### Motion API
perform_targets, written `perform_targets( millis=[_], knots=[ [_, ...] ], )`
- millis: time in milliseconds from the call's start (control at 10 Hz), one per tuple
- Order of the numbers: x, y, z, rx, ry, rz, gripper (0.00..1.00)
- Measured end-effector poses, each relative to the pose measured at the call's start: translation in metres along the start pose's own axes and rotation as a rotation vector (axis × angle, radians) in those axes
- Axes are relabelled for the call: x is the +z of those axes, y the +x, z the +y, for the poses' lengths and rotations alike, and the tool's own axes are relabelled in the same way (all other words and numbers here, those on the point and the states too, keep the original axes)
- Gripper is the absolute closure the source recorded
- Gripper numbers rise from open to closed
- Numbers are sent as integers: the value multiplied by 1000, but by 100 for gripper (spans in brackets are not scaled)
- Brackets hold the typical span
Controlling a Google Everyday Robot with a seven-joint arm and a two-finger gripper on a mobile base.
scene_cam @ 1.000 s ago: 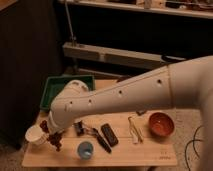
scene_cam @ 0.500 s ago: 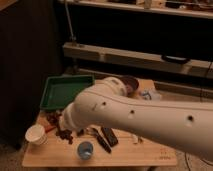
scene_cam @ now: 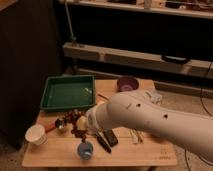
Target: Place grapes in plastic cup
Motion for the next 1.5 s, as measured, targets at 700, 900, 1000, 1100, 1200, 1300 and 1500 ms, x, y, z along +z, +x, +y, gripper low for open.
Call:
perform_targets(
  millis=[700,900,1000,1100,1200,1300,1500],
  knots=[
    [36,34,-32,79,-96,39,100],
    [51,46,-33,85,-116,57,100],
    [57,50,-33,82,-114,65,100],
    [62,54,-33,74,-110,74,100],
    [64,57,-33,72,-111,79,100],
    [67,60,-35,71,-112,82,100],
    [77,65,-38,66,-118,92,100]
  ],
)
